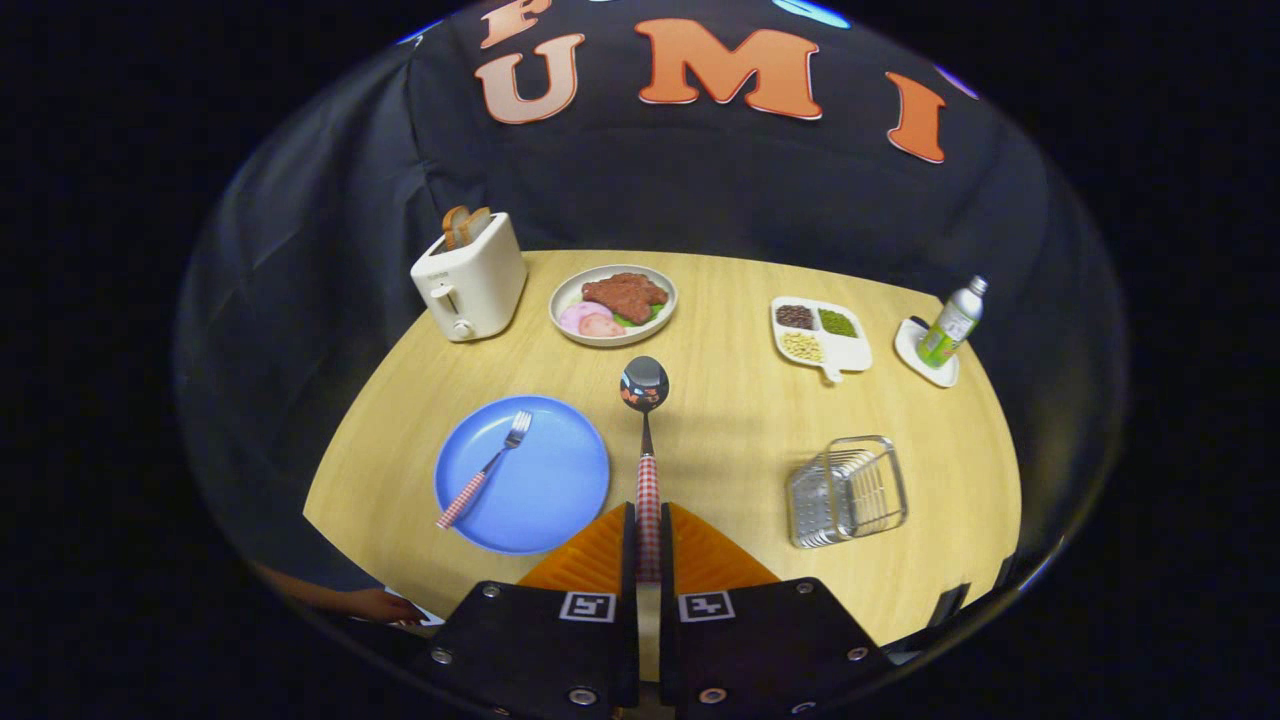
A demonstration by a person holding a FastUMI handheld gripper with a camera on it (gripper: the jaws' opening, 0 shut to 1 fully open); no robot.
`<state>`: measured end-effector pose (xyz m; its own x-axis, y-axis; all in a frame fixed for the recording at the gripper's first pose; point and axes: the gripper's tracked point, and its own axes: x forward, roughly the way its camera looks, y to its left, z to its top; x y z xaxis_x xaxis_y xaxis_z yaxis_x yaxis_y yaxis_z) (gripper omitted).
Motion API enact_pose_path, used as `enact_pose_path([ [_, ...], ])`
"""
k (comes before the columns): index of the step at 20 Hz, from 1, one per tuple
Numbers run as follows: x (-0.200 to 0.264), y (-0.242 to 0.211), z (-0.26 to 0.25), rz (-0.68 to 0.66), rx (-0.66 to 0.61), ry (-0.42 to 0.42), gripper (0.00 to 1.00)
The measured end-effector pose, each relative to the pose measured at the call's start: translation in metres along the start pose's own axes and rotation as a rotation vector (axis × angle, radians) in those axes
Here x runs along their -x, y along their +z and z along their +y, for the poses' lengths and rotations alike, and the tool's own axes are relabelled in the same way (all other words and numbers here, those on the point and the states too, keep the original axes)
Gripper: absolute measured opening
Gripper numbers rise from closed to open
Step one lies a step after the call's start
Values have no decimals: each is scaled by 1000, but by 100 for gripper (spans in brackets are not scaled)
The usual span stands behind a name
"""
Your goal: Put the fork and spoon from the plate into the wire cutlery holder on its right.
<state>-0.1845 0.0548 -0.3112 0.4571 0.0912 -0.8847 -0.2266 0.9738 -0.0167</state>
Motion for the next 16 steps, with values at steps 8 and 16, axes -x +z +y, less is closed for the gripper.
enact_pose_path([
  [8, 31, -11, -102, 85, 13, -135, 9],
  [16, 32, -28, -137, 286, 41, -93, 9],
])
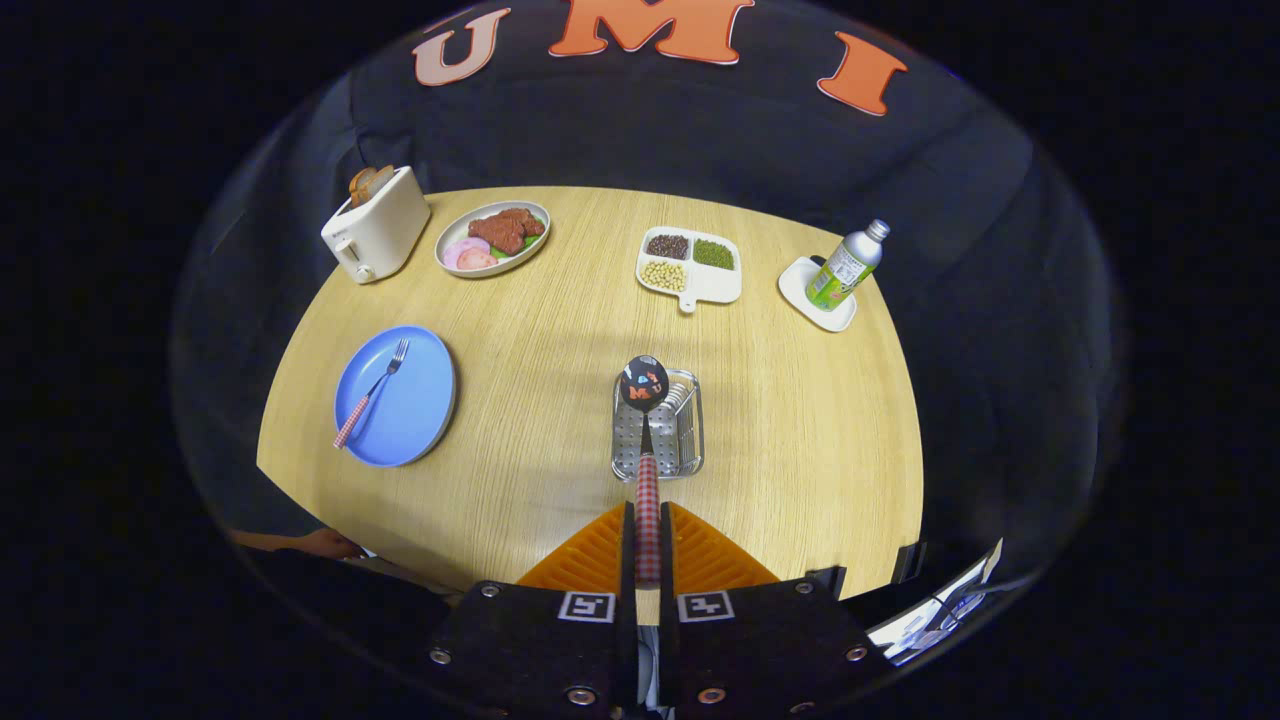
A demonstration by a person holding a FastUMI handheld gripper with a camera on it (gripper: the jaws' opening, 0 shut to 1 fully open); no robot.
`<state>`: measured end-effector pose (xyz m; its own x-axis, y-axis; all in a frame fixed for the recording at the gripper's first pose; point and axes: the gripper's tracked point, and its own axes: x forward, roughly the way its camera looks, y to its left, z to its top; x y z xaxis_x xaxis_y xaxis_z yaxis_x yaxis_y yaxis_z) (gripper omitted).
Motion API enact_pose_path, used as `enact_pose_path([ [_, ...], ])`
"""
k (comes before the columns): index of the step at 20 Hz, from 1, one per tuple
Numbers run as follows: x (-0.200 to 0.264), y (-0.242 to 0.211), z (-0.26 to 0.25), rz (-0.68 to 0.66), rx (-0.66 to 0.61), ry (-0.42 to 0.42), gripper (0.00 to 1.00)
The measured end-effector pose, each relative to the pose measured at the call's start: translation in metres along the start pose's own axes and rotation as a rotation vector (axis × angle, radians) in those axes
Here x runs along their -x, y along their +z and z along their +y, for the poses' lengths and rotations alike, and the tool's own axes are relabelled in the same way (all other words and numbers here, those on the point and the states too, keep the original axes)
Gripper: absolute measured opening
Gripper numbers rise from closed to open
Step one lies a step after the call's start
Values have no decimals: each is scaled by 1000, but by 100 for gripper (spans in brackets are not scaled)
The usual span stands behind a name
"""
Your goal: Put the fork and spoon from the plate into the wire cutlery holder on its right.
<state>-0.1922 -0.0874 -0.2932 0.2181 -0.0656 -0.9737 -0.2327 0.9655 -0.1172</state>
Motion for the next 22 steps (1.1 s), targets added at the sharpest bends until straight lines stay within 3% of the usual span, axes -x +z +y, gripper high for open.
enact_pose_path([
  [14, -33, -9, -21, 220, 115, 41, 9],
  [22, -60, -3, -23, 308, 84, 49, 10],
])
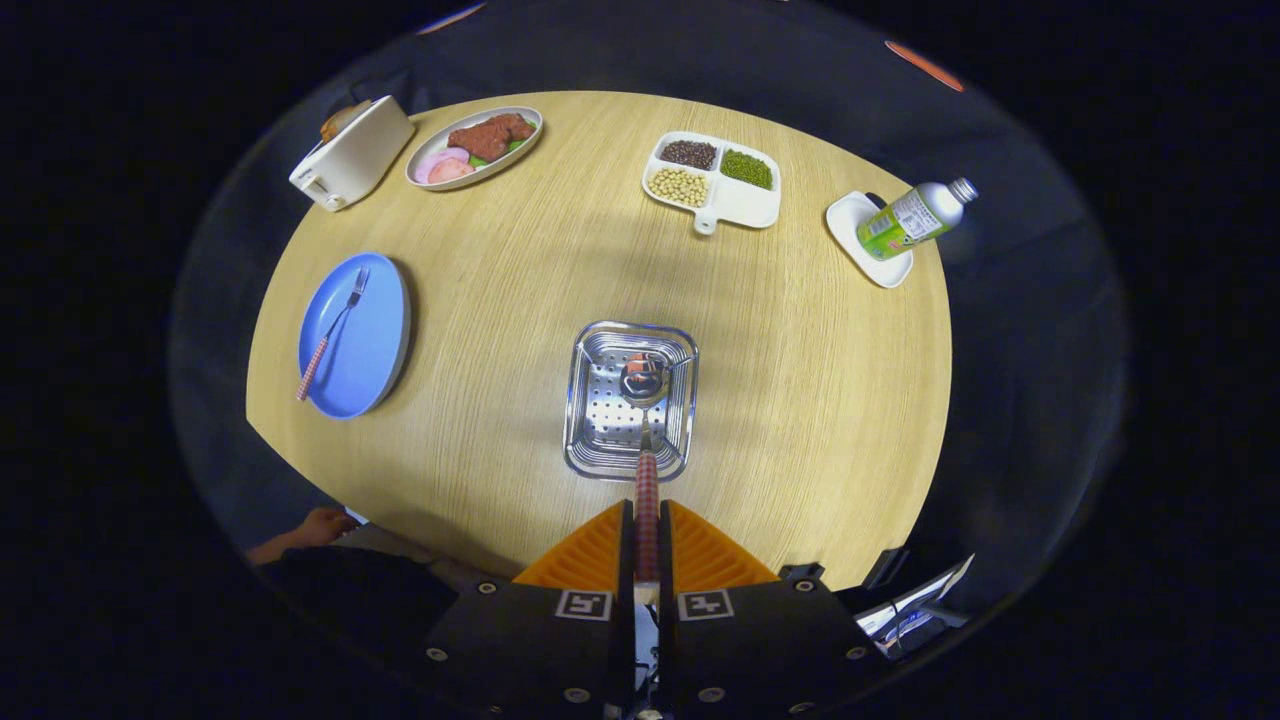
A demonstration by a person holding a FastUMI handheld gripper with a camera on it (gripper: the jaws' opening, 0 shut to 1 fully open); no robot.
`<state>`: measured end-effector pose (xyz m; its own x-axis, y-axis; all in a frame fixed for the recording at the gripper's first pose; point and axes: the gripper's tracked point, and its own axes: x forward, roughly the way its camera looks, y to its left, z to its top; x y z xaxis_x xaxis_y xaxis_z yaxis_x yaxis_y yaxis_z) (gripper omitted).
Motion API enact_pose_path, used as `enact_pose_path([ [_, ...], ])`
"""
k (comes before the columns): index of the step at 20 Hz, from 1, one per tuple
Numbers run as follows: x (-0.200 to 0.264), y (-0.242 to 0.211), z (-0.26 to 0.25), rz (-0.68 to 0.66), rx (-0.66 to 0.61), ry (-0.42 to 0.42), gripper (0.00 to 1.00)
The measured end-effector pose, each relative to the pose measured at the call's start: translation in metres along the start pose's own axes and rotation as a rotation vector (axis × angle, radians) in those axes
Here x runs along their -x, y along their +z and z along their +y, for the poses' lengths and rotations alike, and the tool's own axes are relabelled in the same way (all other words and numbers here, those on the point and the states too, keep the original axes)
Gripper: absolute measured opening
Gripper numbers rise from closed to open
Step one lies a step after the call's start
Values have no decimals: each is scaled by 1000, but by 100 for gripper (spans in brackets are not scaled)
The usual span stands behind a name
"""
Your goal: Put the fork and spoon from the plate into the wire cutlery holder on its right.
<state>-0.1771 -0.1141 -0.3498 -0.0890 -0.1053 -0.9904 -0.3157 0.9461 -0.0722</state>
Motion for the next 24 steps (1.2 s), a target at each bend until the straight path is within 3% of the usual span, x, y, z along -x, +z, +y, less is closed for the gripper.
enact_pose_path([
  [5, -10, 0, 6, 19, -59, 24, 11],
  [11, 3, 17, 7, -104, -126, 30, 17],
  [13, 12, 20, 9, -138, -135, 26, 25],
  [17, 29, 32, 43, -192, -154, 102, 46],
  [24, 42, 56, 131, -277, -58, 217, 72],
])
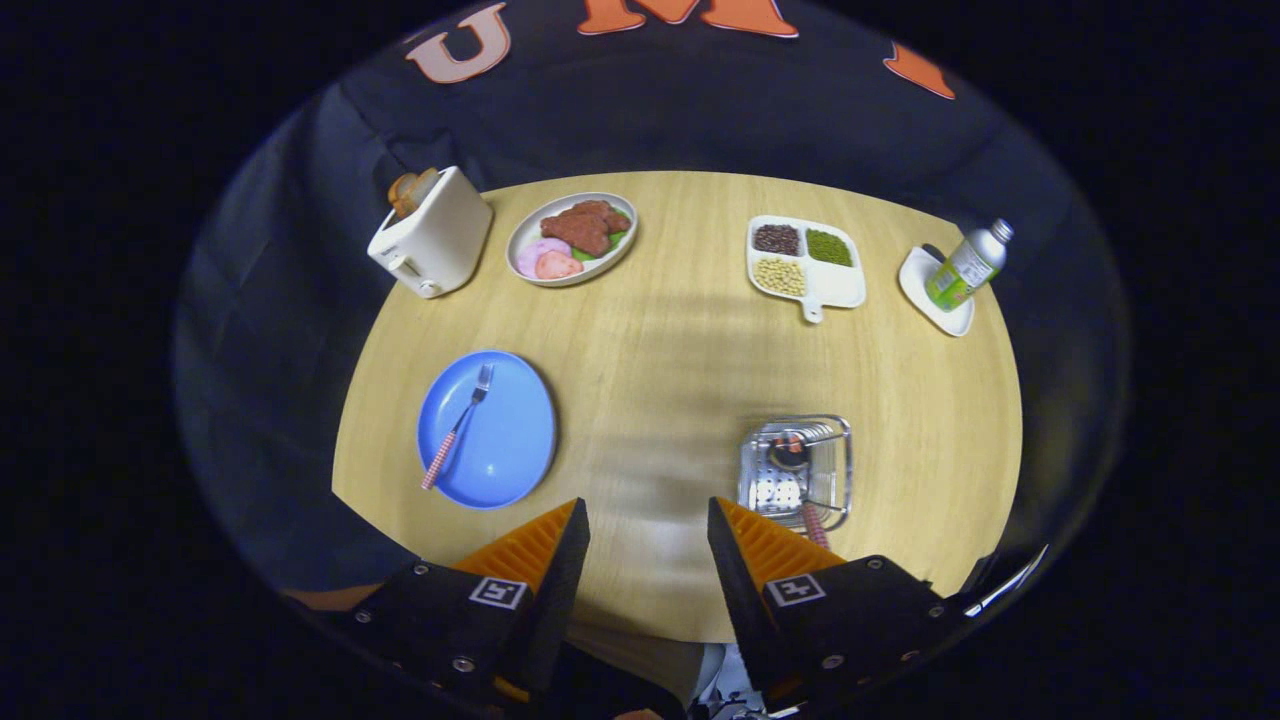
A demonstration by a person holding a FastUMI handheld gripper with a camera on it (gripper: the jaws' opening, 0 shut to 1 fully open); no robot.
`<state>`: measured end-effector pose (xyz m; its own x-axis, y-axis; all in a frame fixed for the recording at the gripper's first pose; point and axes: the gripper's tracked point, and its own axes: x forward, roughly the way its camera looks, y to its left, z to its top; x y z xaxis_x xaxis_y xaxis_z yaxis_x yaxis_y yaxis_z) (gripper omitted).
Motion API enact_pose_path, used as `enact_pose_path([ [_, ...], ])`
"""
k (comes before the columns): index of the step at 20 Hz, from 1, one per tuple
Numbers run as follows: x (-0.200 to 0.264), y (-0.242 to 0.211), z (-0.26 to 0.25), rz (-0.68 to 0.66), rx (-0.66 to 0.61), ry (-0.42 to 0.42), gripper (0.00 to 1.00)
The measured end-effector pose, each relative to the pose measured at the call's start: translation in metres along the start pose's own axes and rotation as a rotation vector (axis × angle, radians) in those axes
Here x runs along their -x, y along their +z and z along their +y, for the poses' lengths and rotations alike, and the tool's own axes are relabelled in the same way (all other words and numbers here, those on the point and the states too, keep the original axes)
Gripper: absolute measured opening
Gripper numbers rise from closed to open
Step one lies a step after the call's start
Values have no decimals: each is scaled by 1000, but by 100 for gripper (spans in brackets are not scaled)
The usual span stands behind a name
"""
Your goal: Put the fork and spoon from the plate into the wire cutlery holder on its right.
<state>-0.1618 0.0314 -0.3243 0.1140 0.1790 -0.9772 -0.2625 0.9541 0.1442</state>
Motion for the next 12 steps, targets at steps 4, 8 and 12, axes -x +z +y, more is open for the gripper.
enact_pose_path([
  [4, -15, 7, 49, -14, 32, 43, 79],
  [8, -31, 10, 83, -28, 36, 34, 81],
  [12, -47, 12, 118, -34, -10, 44, 81],
])
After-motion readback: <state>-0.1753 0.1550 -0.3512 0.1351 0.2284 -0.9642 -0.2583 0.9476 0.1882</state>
